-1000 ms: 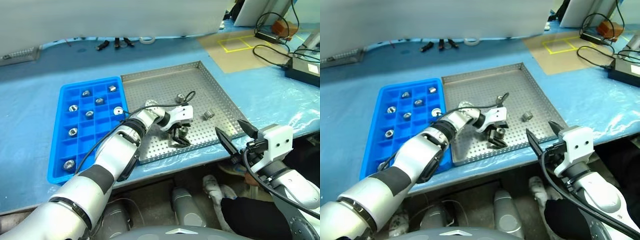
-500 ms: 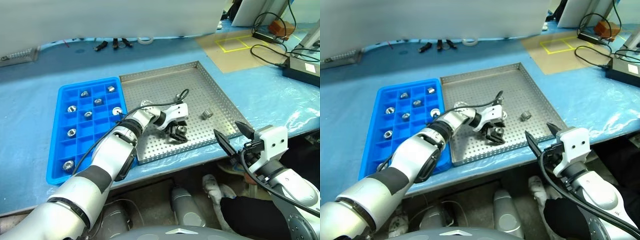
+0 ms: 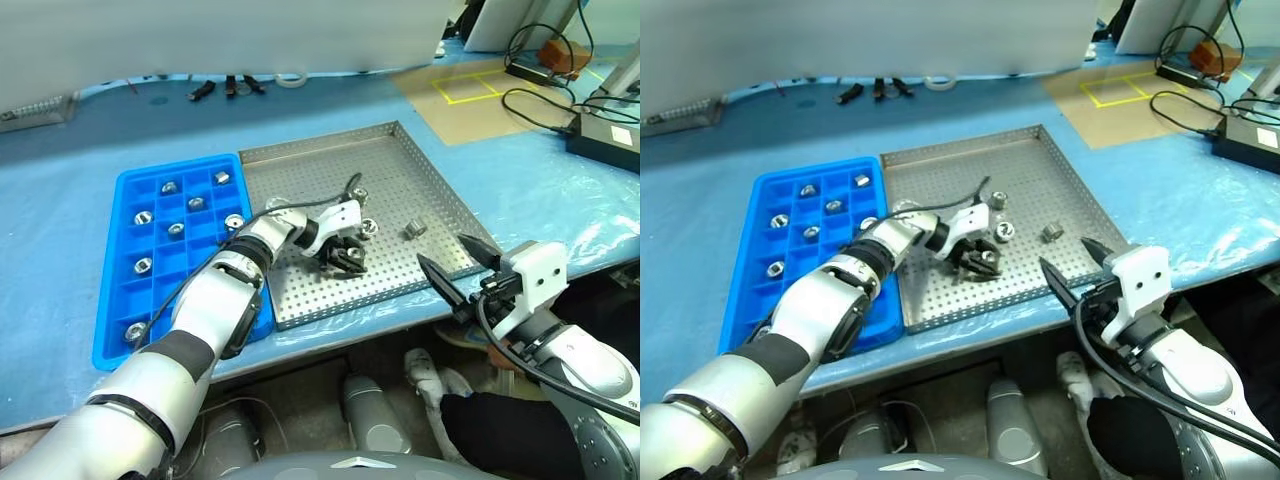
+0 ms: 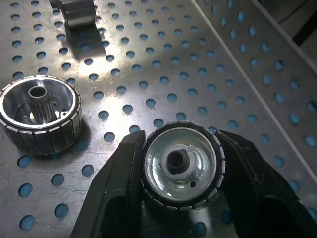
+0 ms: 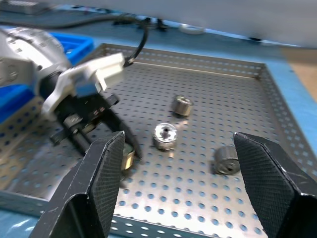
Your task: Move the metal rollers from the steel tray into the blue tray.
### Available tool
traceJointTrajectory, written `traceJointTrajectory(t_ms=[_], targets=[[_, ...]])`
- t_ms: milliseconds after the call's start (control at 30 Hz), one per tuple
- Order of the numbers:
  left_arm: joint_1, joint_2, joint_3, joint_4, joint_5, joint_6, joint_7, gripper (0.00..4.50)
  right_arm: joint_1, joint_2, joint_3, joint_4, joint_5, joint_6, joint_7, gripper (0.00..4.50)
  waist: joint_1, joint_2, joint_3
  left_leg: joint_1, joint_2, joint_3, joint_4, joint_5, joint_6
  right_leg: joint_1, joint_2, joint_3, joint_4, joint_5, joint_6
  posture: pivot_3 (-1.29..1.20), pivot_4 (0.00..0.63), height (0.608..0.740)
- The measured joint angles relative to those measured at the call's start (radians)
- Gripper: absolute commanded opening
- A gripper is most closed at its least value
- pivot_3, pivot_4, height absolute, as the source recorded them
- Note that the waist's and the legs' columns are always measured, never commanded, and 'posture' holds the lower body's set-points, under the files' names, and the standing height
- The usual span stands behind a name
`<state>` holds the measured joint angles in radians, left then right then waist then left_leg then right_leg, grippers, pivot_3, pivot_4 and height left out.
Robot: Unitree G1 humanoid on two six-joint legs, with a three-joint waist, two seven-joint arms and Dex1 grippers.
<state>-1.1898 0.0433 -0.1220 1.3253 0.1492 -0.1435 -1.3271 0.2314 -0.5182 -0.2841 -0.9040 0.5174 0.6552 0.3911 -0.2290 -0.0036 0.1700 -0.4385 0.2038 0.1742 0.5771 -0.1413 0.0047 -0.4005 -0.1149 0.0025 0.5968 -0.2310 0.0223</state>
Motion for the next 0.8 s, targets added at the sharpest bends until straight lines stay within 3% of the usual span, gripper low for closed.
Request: traceJointTrajectory(t_ms=[200, 333, 367, 400, 567, 667, 800], targets=[[-0.086, 0.121, 0.101, -0.140, -0.133, 0.027, -0.138, 1.84, -0.194, -0.100, 0.060, 0.110, 0.044, 0.010, 0.111, 3.69, 0.026, 0.001, 0.000, 0.001, 0.000, 0.001, 0.000, 0.001, 0.003, 0.000, -0.002, 0.000, 0.000, 0.001, -0.001, -0.35, 0.150, 0.740], [-0.037, 0.198, 0.119, -0.216, -0.163, 0.054, -0.137, 1.84, -0.352, -0.123, 0.123, 0.227, 0.044, 0.000, 0.184, 3.69, 0.071, 0.002, 0.000, 0.002, 0.002, 0.000, -0.001, 0.002, 0.003, -0.001, -0.001, -0.001, 0.004, 0.000, -0.001, -0.15, 0.150, 0.740], [-0.020, 0.212, 0.120, -0.221, -0.165, 0.060, -0.132, 1.84, -0.370, -0.123, 0.133, 0.246, 0.044, -0.005, 0.196, 3.69, 0.107, 0.004, 0.001, 0.001, 0.003, 0.001, -0.002, 0.003, 0.002, -0.004, -0.001, -0.001, 0.007, 0.000, -0.002, -0.12, 0.150, 0.740], [0.031, 0.255, 0.122, -0.263, -0.167, 0.070, -0.112, 1.84, -0.439, -0.116, 0.191, 0.306, 0.042, -0.011, 0.234, 3.69, 0.160, 0.004, 0.002, 0.001, 0.004, 0.002, -0.002, 0.004, 0.001, -0.006, 0.000, 0.000, 0.009, 0.000, -0.003, -0.07, 0.150, 0.740], [0.265, 0.417, 0.165, -0.527, -0.203, 0.176, -0.015, 1.84, -0.654, -0.077, 0.345, 0.506, -0.008, -0.107, 0.383, 3.69, 0.257, 0.006, 0.003, 0.001, 0.005, 0.002, -0.006, 0.006, -0.002, -0.008, 0.000, -0.003, 0.012, -0.001, -0.005, 0.06, 0.150, 0.740], [0.408, 0.459, 0.186, -0.701, -0.235, 0.274, 0.052, 1.84, -0.727, -0.036, 0.405, 0.598, -0.024, -0.144, 0.446, 3.69, 0.327, 0.006, 0.003, -0.001, 0.004, 0.001, -0.006, 0.006, -0.003, -0.008, -0.001, -0.006, 0.014, -0.004, -0.010, 0.09, 0.150, 0.740], [0.532, 0.483, 0.189, -0.865, -0.269, 0.371, 0.100, 1.84, -0.770, -0.014, 0.425, 0.645, -0.030, -0.174, 0.496, 3.69, 0.377, 0.006, 0.003, -0.002, 0.002, 0.001, -0.005, 0.005, -0.003, -0.007, -0.007, -0.008, 0.015, -0.006, -0.013, 0.12, 0.150, 0.740]])
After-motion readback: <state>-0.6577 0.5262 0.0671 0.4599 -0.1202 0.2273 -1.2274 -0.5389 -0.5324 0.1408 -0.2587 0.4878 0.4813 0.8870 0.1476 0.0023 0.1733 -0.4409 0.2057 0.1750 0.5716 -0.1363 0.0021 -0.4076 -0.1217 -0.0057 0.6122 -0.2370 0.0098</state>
